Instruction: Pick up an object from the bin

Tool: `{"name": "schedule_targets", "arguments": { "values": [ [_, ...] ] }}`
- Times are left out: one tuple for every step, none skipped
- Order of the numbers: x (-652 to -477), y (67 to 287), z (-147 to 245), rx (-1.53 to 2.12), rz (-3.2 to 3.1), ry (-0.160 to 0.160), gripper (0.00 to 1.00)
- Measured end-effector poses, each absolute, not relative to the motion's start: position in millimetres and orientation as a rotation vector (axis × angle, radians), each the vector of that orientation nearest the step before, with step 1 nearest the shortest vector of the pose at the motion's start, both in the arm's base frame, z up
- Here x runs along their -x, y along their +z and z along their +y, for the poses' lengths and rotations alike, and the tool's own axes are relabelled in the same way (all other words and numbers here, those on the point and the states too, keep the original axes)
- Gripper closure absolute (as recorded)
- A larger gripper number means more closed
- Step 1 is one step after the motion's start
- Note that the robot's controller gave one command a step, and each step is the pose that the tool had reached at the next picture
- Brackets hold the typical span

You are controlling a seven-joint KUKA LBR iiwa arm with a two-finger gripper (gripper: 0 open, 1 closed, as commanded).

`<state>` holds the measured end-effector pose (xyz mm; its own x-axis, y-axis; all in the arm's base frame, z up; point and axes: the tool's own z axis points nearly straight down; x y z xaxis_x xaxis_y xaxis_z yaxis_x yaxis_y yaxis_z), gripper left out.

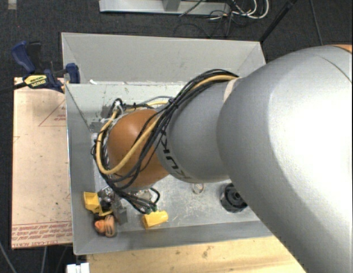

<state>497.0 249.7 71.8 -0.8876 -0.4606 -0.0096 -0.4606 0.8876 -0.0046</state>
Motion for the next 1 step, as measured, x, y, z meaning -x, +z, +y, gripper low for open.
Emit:
{"name": "schedule_targets", "arguments": {
  "values": [
    [-496.0,75.3,249.5,0.742,3.045,-0.003,1.00]
  ]
}}
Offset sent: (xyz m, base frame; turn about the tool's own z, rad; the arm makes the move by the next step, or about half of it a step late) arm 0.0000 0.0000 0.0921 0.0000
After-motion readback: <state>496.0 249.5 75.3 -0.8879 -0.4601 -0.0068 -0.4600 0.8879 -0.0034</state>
